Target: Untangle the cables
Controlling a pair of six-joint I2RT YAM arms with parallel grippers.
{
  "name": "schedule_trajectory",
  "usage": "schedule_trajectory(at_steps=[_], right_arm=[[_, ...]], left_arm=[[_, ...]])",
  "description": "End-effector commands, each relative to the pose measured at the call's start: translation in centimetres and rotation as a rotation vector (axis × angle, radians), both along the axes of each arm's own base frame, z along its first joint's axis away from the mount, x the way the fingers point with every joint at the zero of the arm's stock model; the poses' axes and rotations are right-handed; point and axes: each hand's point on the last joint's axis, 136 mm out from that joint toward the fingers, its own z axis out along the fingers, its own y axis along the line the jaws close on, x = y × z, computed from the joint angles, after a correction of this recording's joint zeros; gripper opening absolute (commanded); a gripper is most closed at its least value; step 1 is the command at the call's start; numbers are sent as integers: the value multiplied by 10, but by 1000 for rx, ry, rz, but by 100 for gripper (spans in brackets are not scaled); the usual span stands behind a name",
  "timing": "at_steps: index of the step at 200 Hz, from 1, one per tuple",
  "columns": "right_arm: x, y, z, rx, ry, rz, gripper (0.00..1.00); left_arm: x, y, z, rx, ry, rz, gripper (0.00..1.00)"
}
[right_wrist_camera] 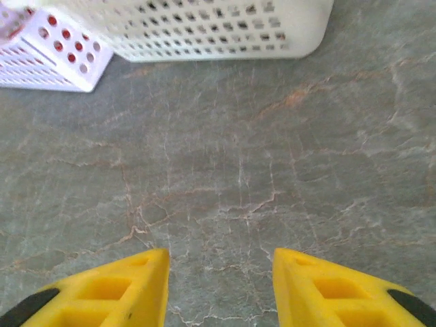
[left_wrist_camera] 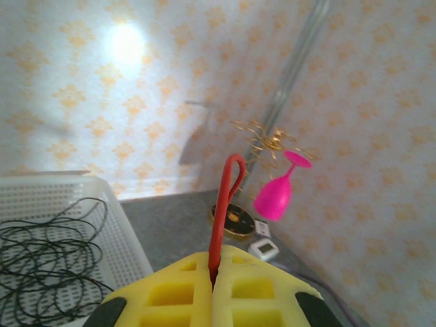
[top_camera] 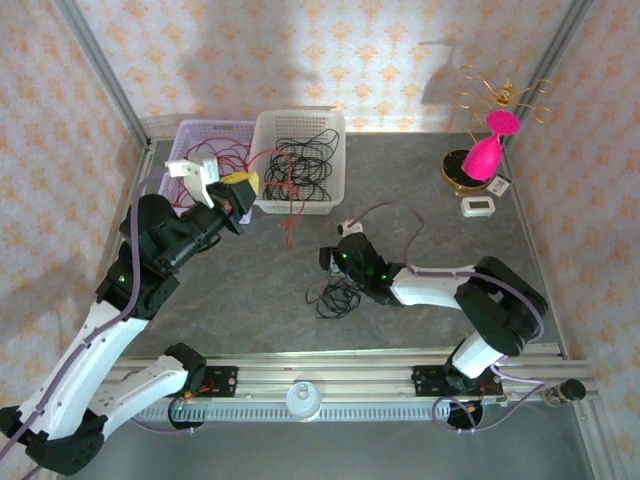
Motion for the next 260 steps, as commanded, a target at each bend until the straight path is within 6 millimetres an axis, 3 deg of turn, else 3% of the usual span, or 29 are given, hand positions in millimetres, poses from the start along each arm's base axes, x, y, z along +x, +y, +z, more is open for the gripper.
schedule_trajectory(at_steps=[1,42,87,132,192,228,260], right_arm=[[3,-18,27,-24,-68,-52,45],[-10,-37,43,-30,-87,-67,45],[-31,-70,34,-58,-62,-117,45],[-43,-89,46,-6,-91,-155,46],[-48,-91,38,-9,-57,-154,46],[-47,-92,41,-25,-60,-157,47],[-47,-90,40,-33,-51,-147,47]], left_arm=[[15,16,9,3,3,130,0],[41,41,31,11,-53,319,0],[93,89,29,22,1,551,0],[126,129,24,22,15,647,0],[183,186,-25,-54,111,766,0],[224,209,-73,-30,192,833,0],[250,228,-131,17,289,915,0]])
